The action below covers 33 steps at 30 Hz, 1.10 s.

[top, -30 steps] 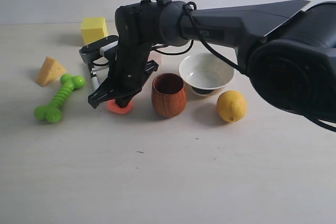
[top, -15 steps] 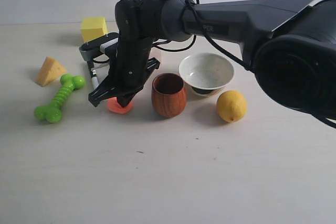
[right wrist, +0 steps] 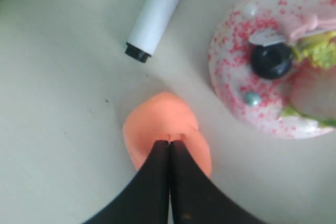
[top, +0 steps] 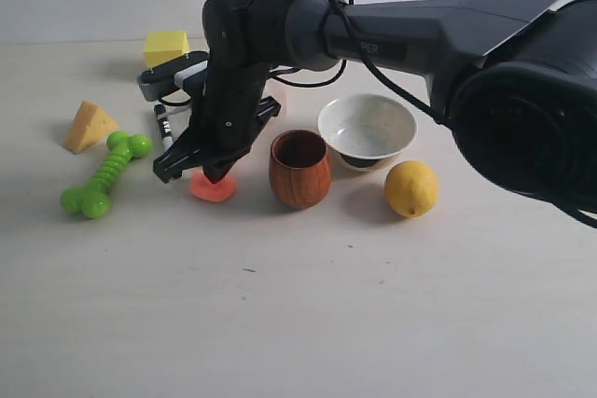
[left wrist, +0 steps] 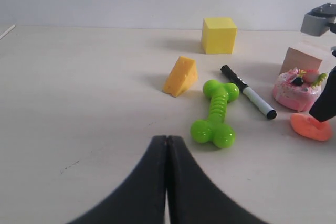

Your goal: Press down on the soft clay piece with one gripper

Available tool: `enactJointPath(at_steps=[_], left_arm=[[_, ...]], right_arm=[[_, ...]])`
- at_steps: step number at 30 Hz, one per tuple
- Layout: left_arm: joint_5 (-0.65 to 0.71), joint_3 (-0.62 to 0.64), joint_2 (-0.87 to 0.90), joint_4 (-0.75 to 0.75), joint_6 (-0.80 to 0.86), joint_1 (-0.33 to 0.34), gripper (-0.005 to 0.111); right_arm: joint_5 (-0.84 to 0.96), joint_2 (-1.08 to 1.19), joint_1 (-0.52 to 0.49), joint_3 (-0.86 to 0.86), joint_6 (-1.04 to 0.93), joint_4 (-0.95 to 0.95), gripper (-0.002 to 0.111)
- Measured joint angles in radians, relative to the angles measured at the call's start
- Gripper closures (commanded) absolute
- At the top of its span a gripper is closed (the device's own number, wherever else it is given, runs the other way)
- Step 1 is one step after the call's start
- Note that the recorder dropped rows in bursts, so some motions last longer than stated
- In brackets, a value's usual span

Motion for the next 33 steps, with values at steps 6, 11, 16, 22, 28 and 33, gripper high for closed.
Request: enactJointPath(at_steps=[6, 11, 16, 22, 28, 33], left_arm=[[0.0, 0.0, 0.0, 0.0, 0.0, 0.0, 0.107], [0.0, 0.0, 0.0, 0.0, 0.0, 0.0, 0.107], [0.0, 0.0, 0.0, 0.0, 0.0, 0.0, 0.107], [0.0, 0.0, 0.0, 0.0, 0.0, 0.0, 0.107], [0.0, 0.0, 0.0, 0.0, 0.0, 0.0, 0.107], [0.0, 0.0, 0.0, 0.0, 0.0, 0.0, 0.107]], right_arm=[[-0.006, -0.035, 0.0, -0.046, 0.0, 0.0, 0.108], [-0.035, -0.074, 0.0, -0.048, 0.0, -0.009, 0.108], [-0.072, -0.109, 0.0, -0.048, 0.023, -0.027, 0.108], [-0.081, -0.163, 0.0, -0.048, 0.044, -0.086, 0.108], [-0.126, -0.213, 0.0, -0.046, 0.07, -0.11, 0.108], [-0.239, -0.278, 0.0, 0.053, 0.074, -0.11, 0.108]])
